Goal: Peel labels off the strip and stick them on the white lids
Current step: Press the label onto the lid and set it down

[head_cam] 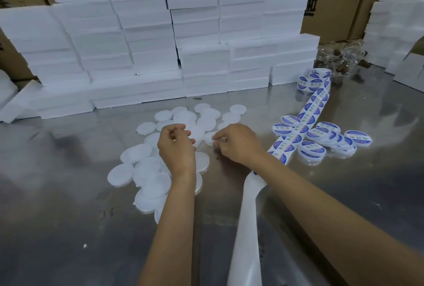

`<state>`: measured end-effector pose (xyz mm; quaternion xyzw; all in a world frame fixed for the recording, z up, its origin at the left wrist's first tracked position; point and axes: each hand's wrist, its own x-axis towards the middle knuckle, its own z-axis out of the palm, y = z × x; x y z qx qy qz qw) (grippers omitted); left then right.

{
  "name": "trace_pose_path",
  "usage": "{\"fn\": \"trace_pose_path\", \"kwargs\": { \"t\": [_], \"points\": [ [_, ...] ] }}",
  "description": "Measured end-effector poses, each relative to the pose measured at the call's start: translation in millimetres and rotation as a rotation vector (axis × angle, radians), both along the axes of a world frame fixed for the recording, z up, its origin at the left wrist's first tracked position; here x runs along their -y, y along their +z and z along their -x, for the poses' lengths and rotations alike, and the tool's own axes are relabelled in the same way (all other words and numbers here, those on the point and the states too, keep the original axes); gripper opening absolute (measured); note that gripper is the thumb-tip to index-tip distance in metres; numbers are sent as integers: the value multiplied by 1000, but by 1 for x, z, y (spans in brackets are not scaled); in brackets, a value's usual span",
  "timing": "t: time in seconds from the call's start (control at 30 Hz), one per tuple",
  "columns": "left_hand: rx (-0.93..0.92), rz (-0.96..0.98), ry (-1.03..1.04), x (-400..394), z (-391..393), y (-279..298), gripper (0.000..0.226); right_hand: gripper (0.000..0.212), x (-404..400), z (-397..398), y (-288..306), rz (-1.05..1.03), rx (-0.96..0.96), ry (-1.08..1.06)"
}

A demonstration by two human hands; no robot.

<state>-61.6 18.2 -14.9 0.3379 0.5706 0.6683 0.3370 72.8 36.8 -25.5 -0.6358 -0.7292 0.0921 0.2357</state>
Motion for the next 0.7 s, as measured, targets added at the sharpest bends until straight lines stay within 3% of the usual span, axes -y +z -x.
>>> {"fn": "trace_pose_path", "kwargs": {
  "t": [0.17,0.33,0.43,0.53,0.7],
  "points": [
    [19,21,-54,1,2,1,28,23,3,-10,-1,-21,-172,-37],
    [36,50,-286,5,-5,8,15,14,20,-17,19,58,-882,44],
    [96,48,-560,11,-16,11,22,19,39,-18,27,179,-1078,116],
    [66,21,-640,18,-25,11,27,22,53,-24,30,239,-1016,118],
    [71,38,-610,22,-31,11,32,6,71,-64,23,-20,-451,-102]
  ]
}}
